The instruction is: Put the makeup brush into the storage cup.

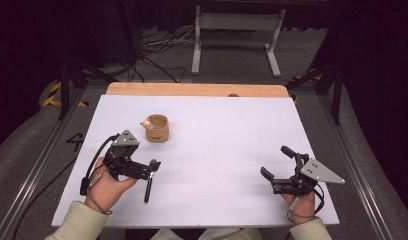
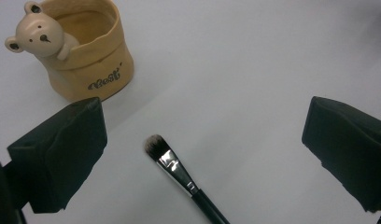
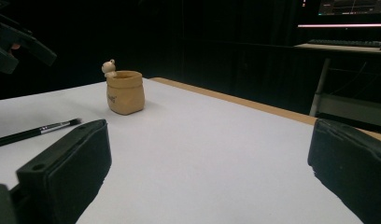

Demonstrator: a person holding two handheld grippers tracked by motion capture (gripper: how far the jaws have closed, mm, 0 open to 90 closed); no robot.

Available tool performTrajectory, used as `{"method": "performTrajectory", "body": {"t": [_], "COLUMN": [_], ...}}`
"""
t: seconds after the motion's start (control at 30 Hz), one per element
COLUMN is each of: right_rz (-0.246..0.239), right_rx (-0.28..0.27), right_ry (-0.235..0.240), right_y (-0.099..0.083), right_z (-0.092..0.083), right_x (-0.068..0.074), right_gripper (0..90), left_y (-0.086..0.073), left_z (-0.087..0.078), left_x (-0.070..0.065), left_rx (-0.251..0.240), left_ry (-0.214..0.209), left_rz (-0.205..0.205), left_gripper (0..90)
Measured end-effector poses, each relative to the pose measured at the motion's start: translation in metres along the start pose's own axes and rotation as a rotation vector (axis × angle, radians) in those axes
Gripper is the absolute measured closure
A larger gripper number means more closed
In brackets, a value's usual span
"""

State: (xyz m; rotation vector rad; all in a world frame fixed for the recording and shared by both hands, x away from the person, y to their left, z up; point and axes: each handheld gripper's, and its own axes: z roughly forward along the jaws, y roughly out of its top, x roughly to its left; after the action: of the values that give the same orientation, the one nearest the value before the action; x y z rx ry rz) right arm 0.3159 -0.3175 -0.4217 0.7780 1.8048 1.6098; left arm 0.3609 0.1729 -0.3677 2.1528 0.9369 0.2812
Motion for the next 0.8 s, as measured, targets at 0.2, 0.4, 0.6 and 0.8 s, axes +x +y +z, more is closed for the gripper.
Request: {"method": "performTrajectory", "body": {"t": [0.2, 0.4, 0.6, 0.8], "right_rz": [0.009, 0.010, 0.017, 0.028], "right_rx": [0.002, 0.005, 0.008, 0.016], "right_ry": [0.009, 0.013, 0.025, 0.031], "right_y": [0.000, -0.001, -0.001, -0.002], "right_z": [0.001, 0.003, 0.003, 0.004], "right_x": [0.000, 0.001, 0.001, 0.001], "right_gripper": [0.0, 0.0, 0.0, 0.0], "left_y": [0.006, 0.010, 0.012, 0.017], "left_z": [0.003, 0.006, 0.007, 0.011], "left_x": [-0.001, 0.001, 0.004, 0.006], "left_rx": [0.065, 0.132, 0.205, 0.277], "left_ry": [0.069, 0.062, 0.055, 0.037], "left_rz": [0.031, 0.013, -0.001, -0.009], "left_gripper": [0.2, 0.3, 0.4, 0.4]}}
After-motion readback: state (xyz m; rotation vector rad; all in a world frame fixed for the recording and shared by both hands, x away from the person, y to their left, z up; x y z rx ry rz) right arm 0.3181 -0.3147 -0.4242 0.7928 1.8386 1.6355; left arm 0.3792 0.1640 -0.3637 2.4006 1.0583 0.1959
